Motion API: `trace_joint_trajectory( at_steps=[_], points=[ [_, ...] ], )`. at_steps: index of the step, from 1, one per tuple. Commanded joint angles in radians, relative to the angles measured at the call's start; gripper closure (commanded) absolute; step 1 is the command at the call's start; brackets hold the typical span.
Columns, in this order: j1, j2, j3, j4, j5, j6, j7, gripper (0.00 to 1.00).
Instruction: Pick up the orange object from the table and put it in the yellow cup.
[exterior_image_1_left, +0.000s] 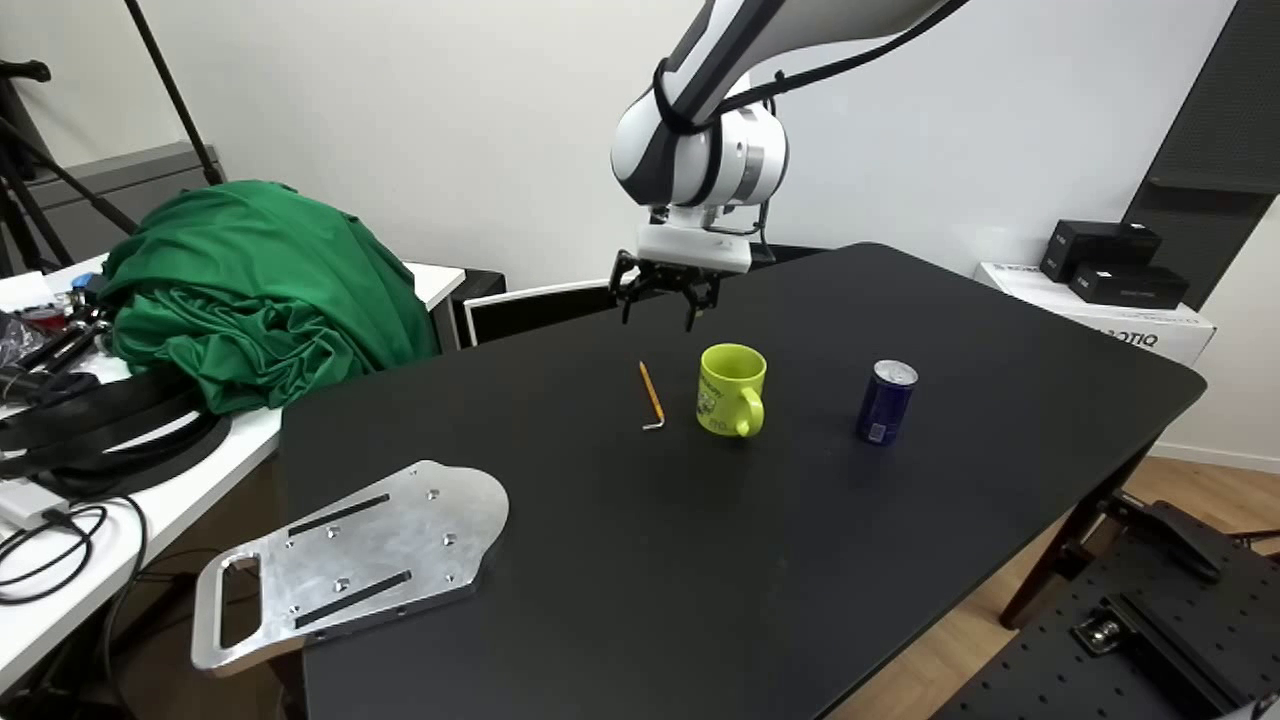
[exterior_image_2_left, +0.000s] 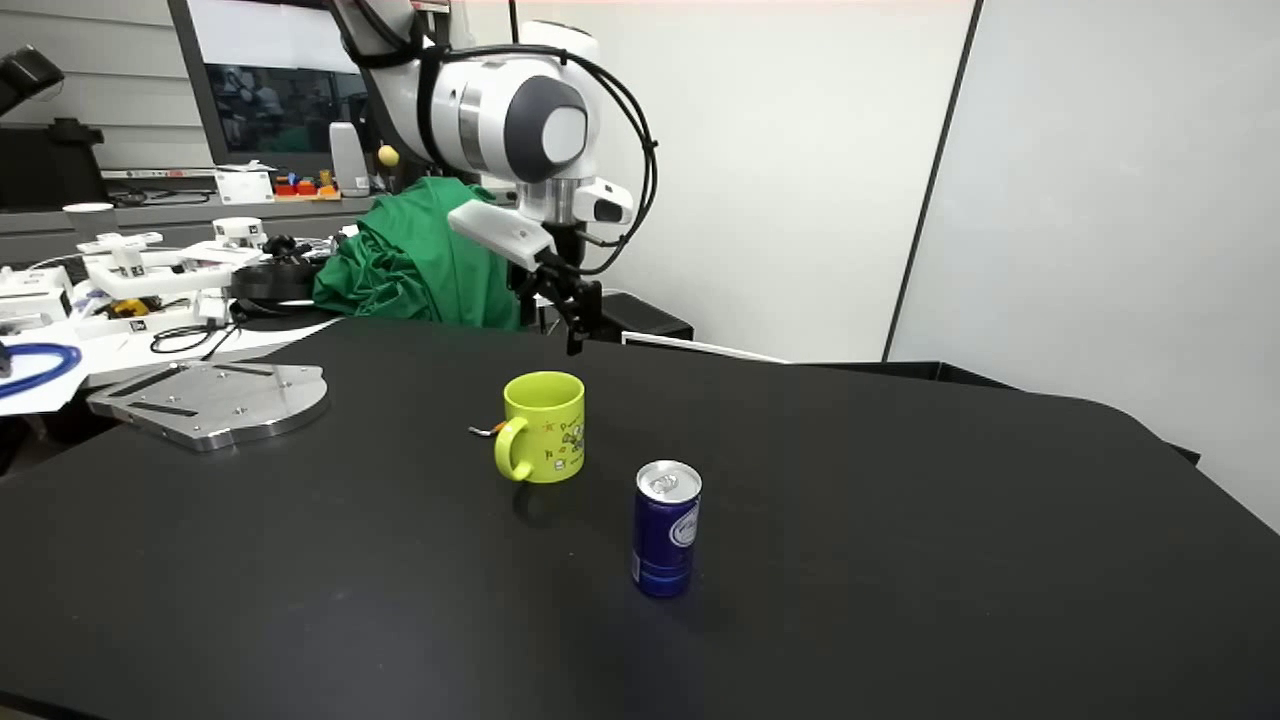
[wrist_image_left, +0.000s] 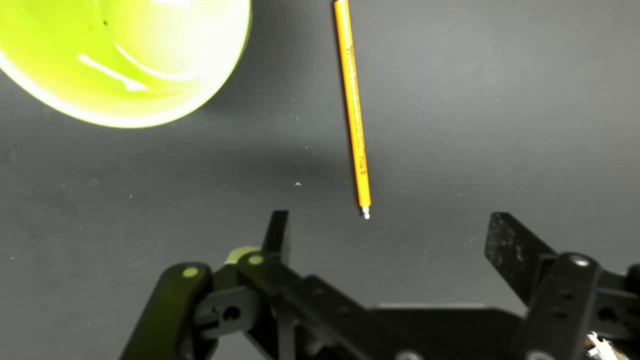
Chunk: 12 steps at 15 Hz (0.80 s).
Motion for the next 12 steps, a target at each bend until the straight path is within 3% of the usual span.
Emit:
trace_joint_trajectory(
  at_steps=[1,8,12],
  points=[
    [0.014,0.016,-0.015,-0.017,-0.022,0.018,0.002,0.00],
    [0.004,0.022,0.003,-0.008,-0.009,0.012,-0.017,0.00],
    [0.036,0.061,-0.017,0.000,-0.044,0.021,0.009,0.00]
  ],
)
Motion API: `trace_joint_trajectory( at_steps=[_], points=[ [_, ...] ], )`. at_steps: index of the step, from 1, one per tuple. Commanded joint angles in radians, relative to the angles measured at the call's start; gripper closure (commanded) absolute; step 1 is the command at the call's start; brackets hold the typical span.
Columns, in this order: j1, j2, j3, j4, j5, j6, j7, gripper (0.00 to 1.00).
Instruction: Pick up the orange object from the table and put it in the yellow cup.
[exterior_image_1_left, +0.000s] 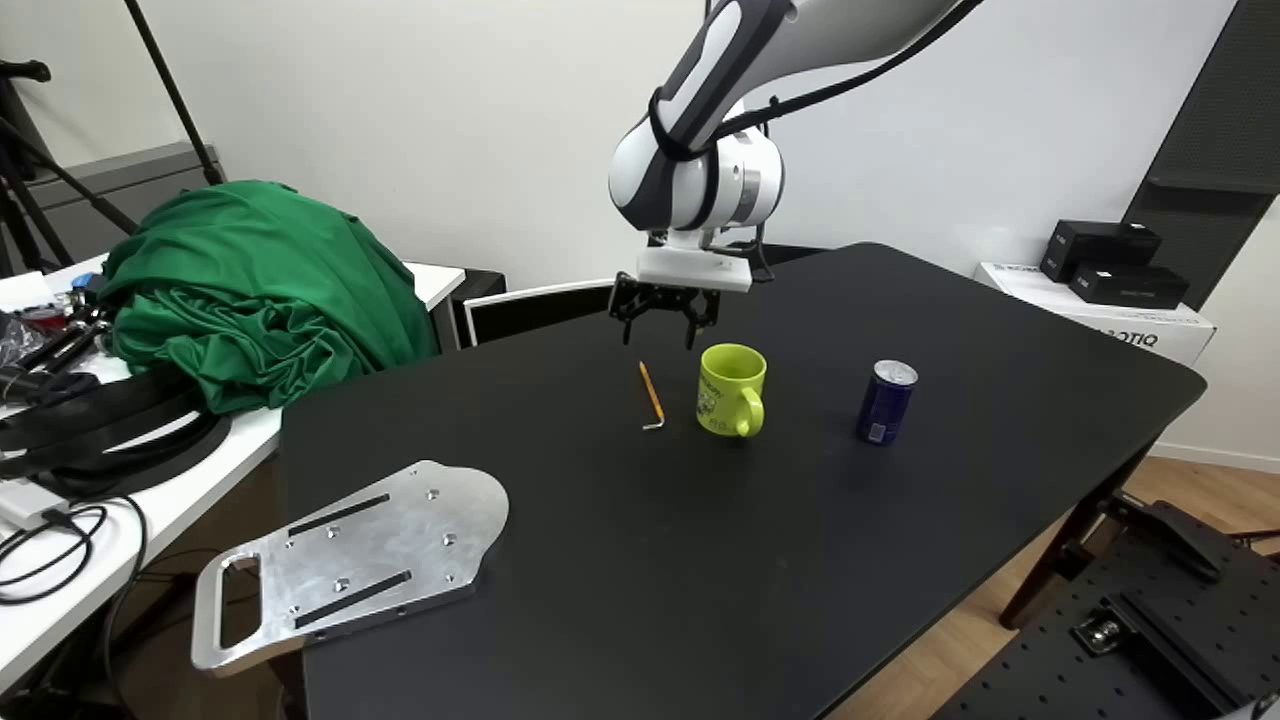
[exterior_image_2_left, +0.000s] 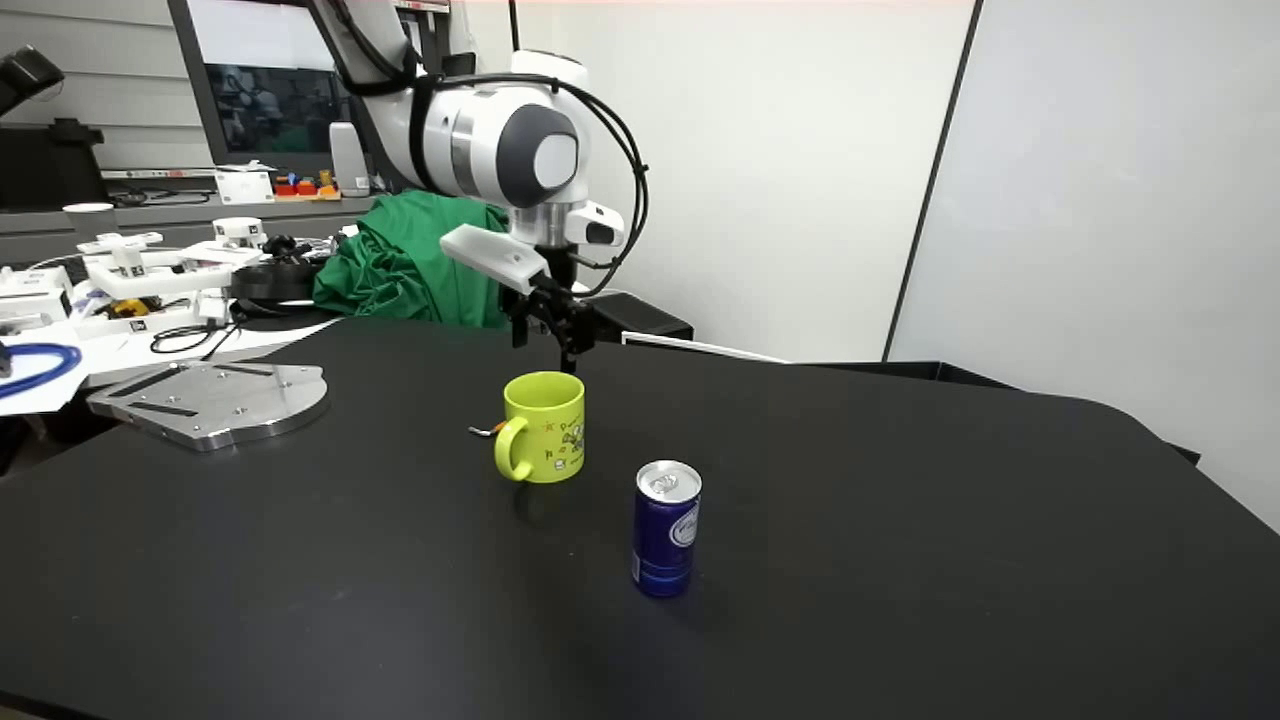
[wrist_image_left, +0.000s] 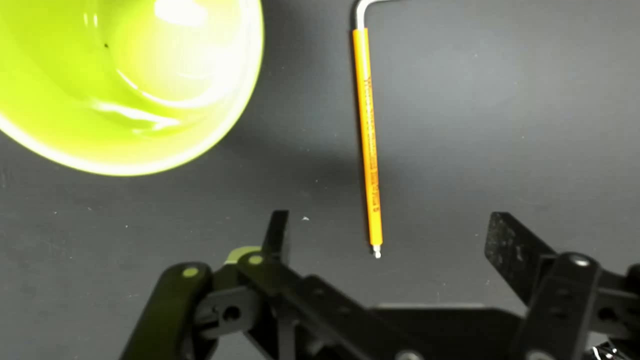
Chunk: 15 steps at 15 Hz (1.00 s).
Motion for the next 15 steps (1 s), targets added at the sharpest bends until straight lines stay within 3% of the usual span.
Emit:
trace_joint_trajectory(
  at_steps=[1,15],
  points=[
    [0.031,0.042,-0.019,0.019,-0.028,0.006,0.027,0.00],
    [0.069,0.147,-0.046,0.099,-0.030,0.041,0.053,0.00]
  ],
)
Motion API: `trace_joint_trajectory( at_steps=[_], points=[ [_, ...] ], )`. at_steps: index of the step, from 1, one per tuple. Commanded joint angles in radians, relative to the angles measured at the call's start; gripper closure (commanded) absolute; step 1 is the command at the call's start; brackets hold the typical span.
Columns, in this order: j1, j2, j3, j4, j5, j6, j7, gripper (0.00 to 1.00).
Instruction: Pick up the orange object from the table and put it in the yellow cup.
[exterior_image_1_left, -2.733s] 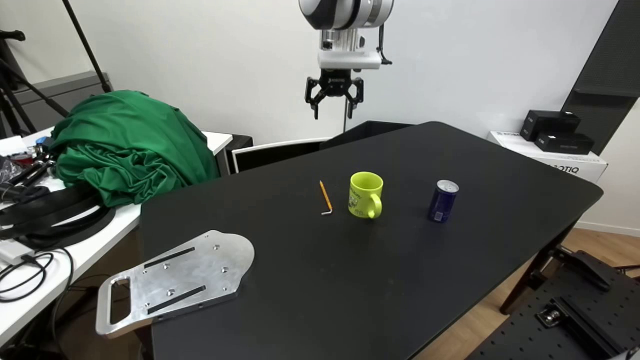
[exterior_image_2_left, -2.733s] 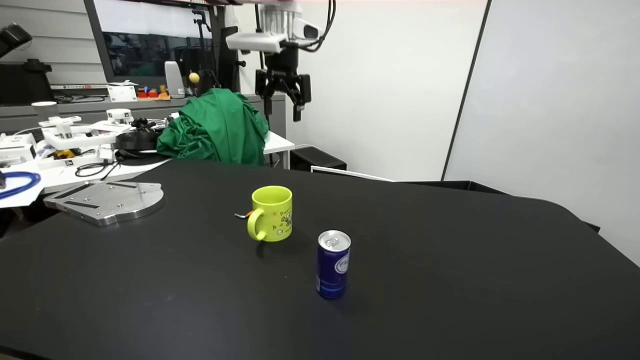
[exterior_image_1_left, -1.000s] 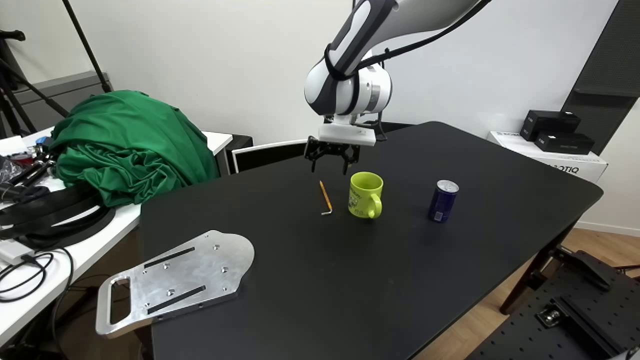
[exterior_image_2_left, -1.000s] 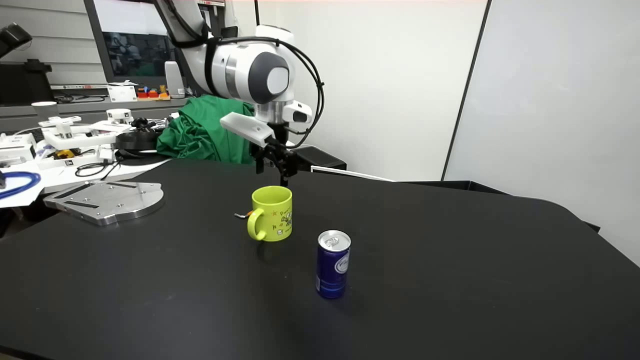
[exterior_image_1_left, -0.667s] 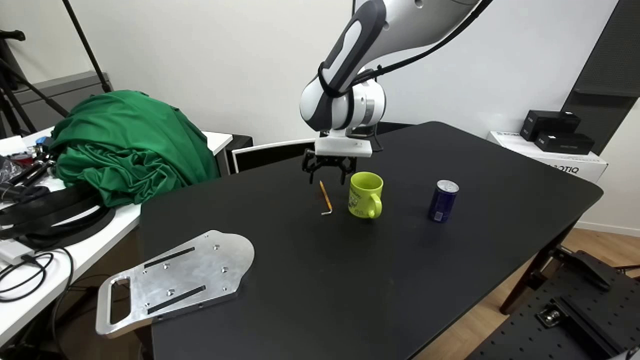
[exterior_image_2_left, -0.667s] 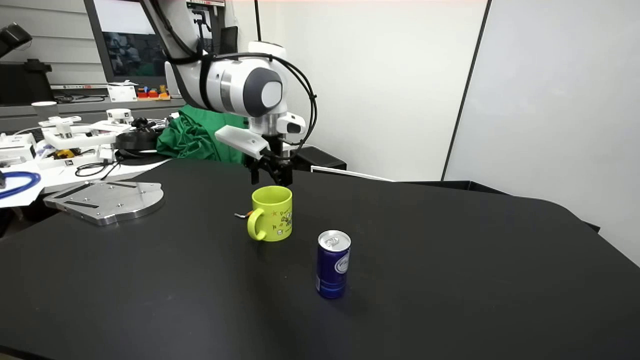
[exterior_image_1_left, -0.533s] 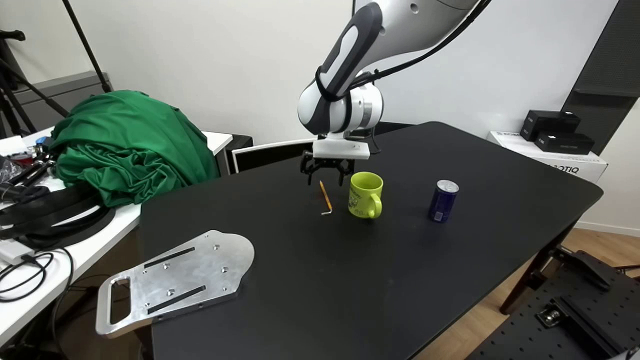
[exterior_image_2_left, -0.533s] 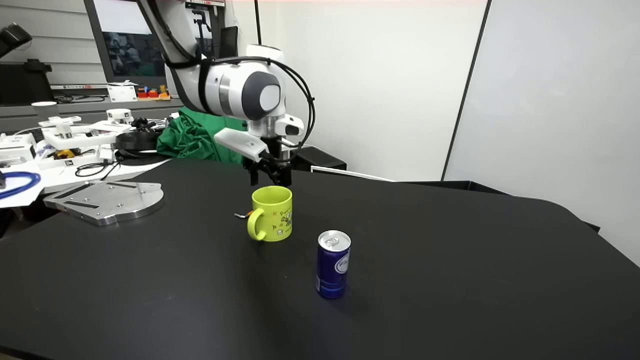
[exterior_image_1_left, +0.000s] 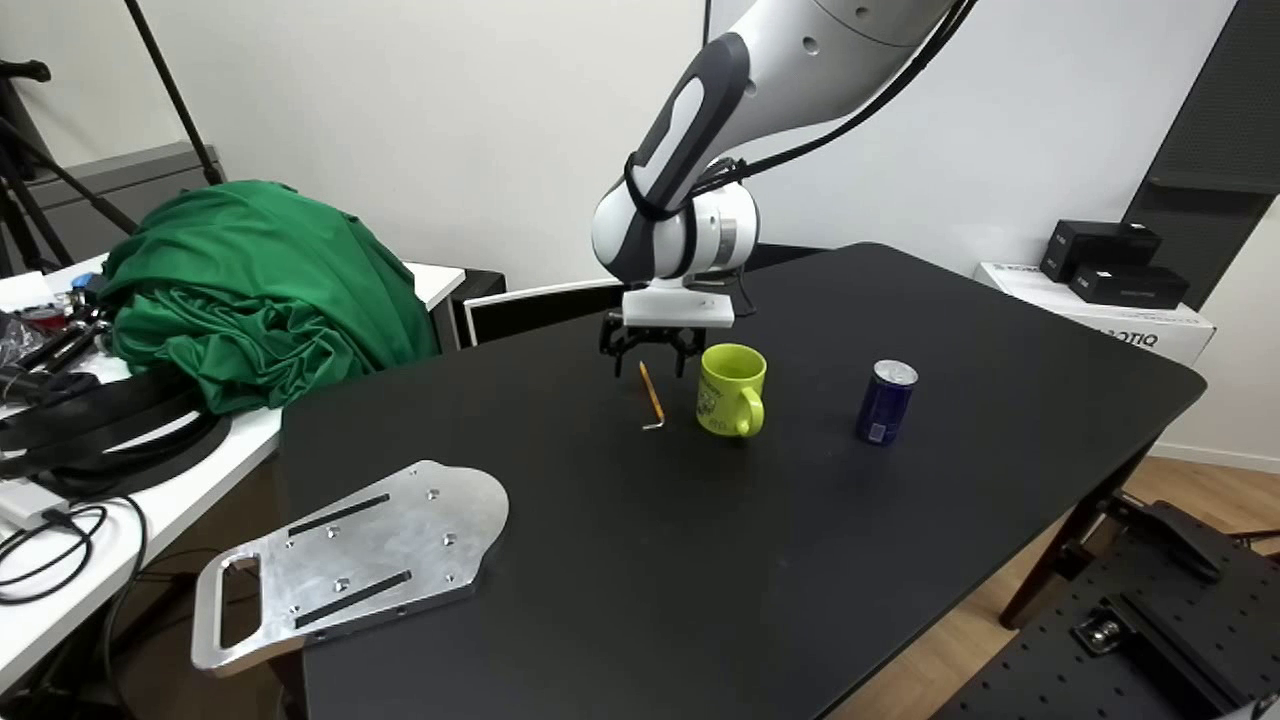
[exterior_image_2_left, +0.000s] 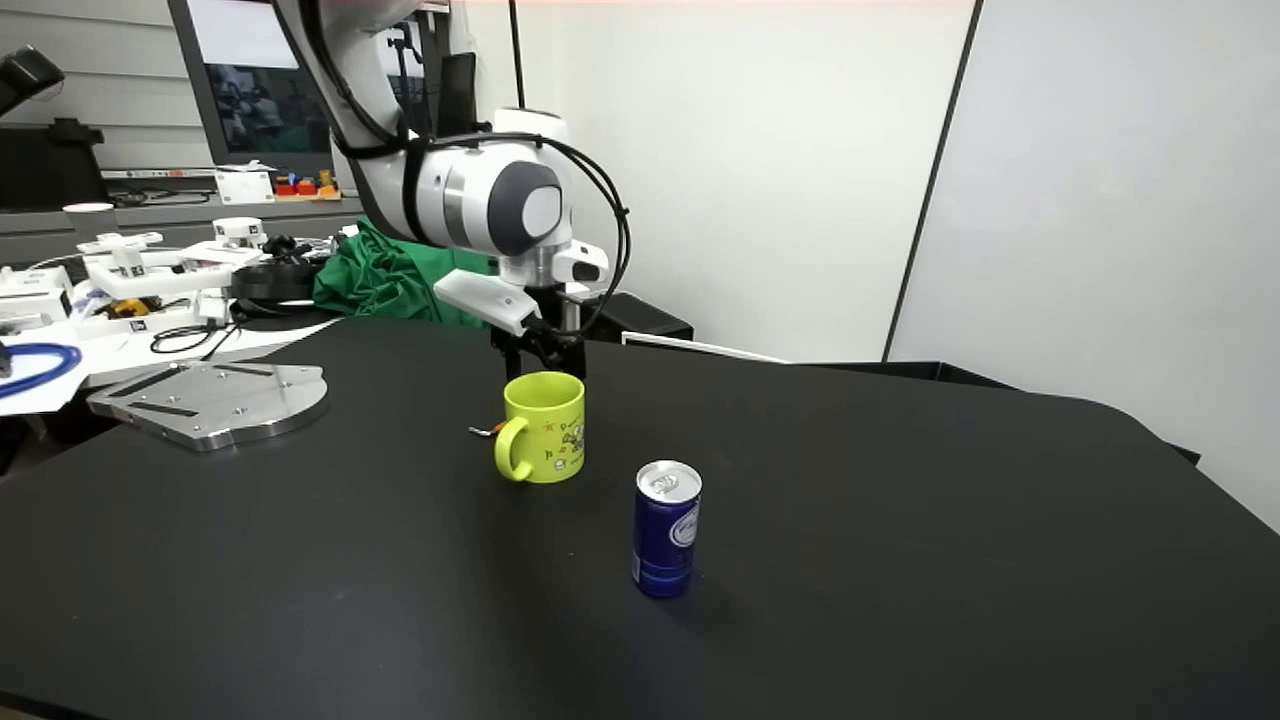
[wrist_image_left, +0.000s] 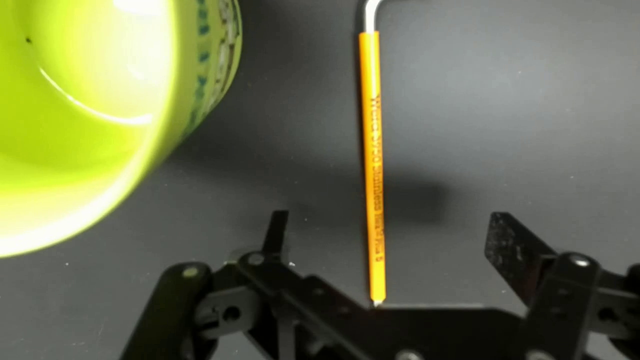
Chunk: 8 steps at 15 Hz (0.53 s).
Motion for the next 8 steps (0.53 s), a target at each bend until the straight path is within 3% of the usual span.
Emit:
trace_joint_trajectory(
  at_steps=[1,2,3,5,8],
  points=[
    [0.007,0.031,-0.010,0.037,-0.011,-0.004,0.041,0.00],
    [0.007,0.036,-0.009,0.040,-0.012,-0.004,0.039,0.00],
    [0.009,0.040,-0.010,0.040,-0.012,0.005,0.039,0.25],
    [0.009,0.044,-0.011,0.040,-0.012,0.009,0.040,0.32],
    [0.013,0.047,-0.016,0.043,-0.014,0.013,0.046,0.55]
  ],
)
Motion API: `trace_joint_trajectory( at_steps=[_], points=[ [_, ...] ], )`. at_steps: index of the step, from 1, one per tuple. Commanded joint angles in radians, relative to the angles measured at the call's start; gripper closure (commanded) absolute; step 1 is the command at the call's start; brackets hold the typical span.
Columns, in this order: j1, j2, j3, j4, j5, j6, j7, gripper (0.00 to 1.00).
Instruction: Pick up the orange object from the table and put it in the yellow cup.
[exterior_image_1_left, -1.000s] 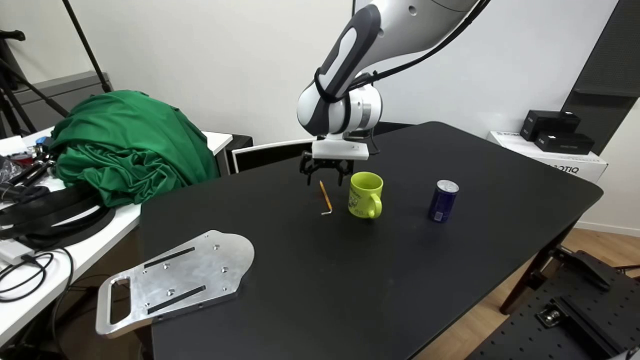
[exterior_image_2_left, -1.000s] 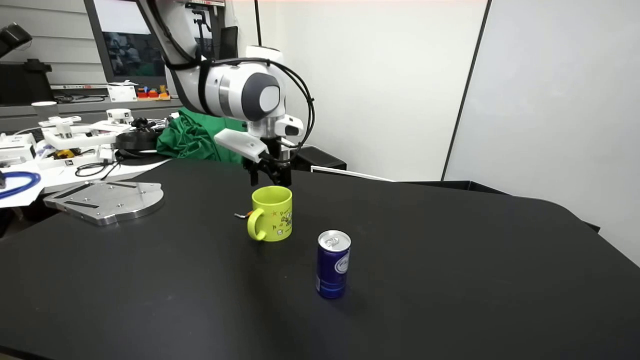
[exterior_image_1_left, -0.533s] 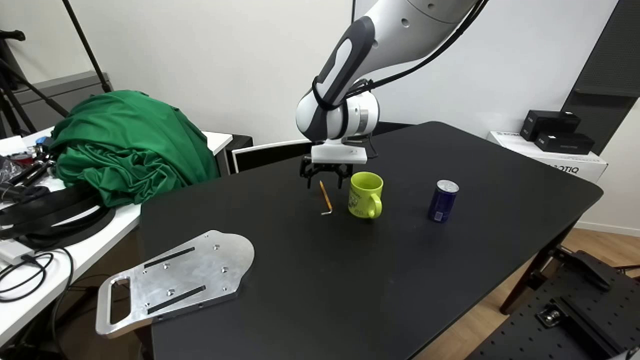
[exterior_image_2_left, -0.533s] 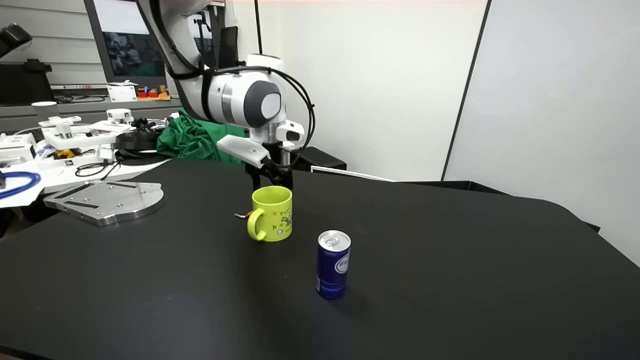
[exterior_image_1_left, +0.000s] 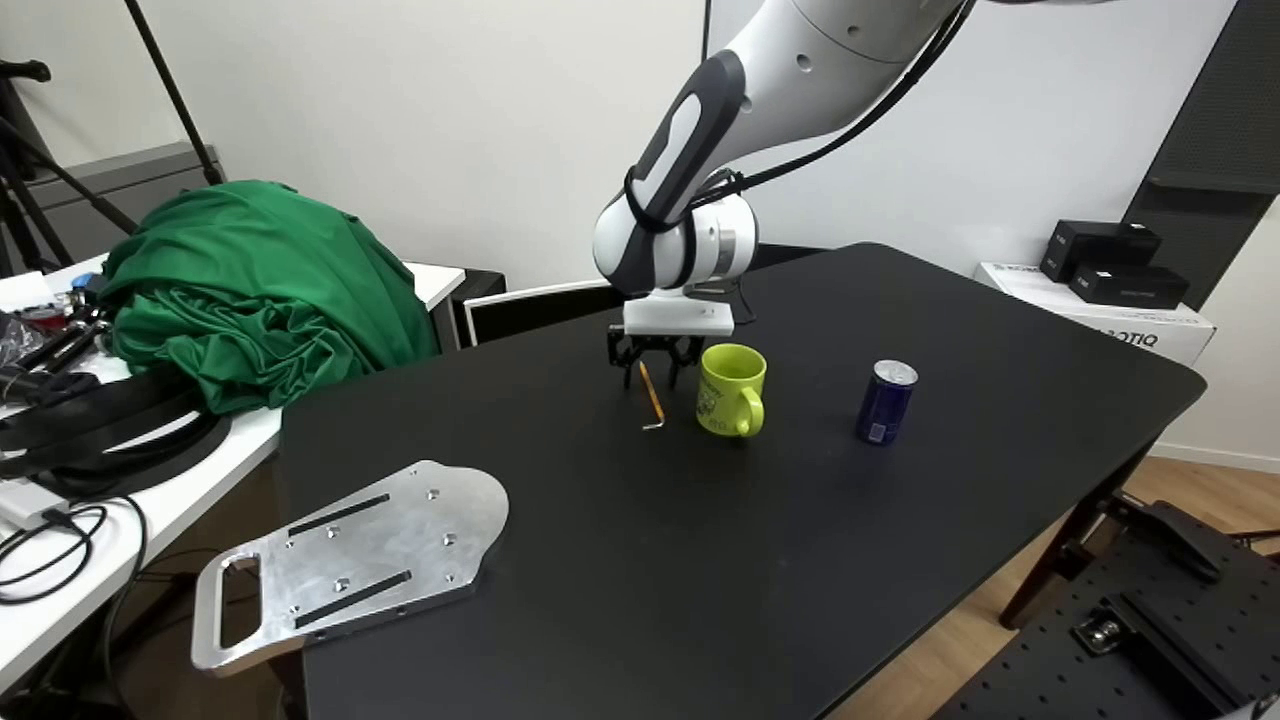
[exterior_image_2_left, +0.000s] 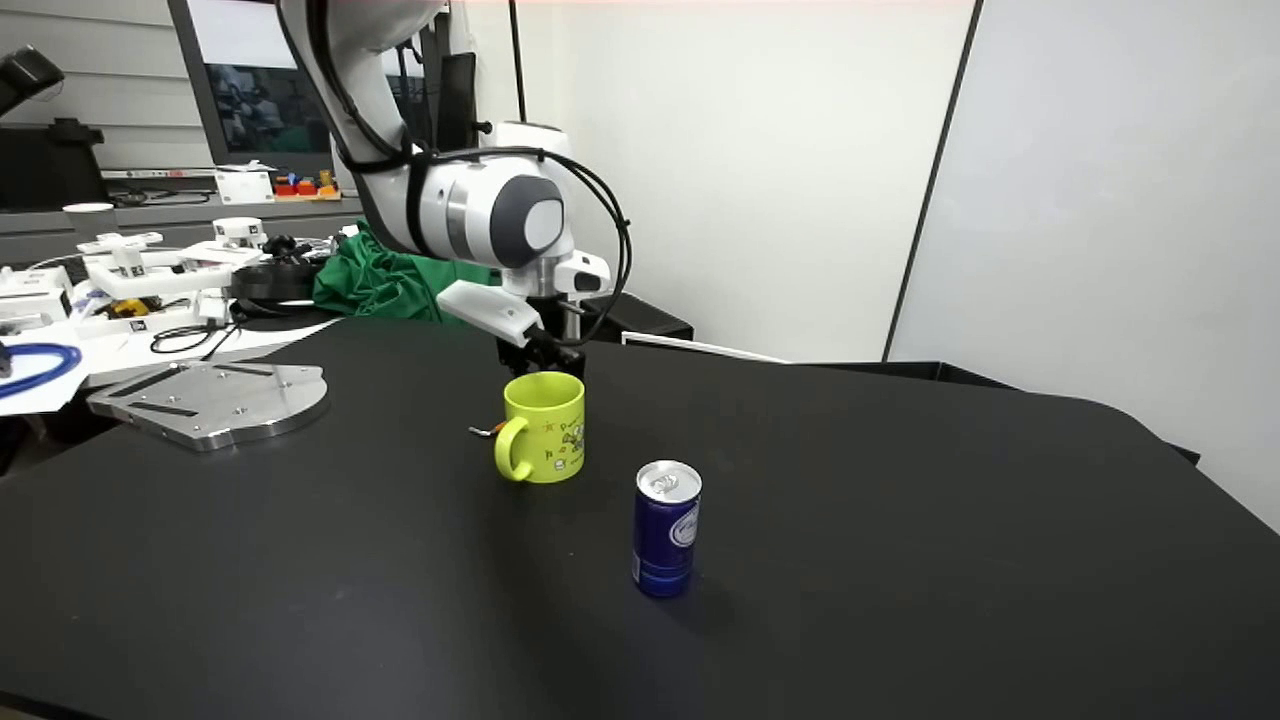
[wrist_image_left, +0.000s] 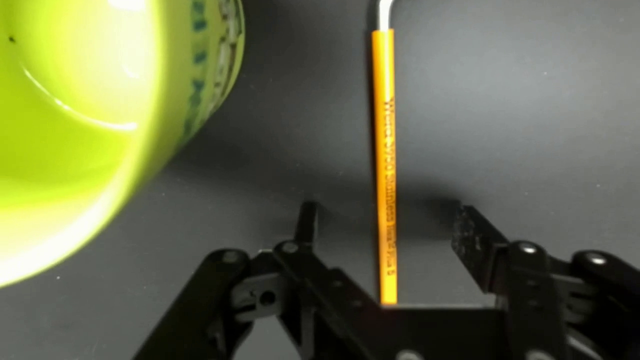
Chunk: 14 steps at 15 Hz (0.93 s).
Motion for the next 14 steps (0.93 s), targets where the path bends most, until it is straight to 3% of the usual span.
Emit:
trace_joint_trajectory(
  at_steps=[1,7,14],
  points=[
    [0.014,0.018,-0.015,0.031,-0.014,0.000,0.047,0.60],
    [0.022,0.007,-0.028,0.029,-0.017,0.005,0.061,0.99],
    [0.029,-0.011,-0.040,0.023,-0.011,0.039,0.080,0.98]
  ],
)
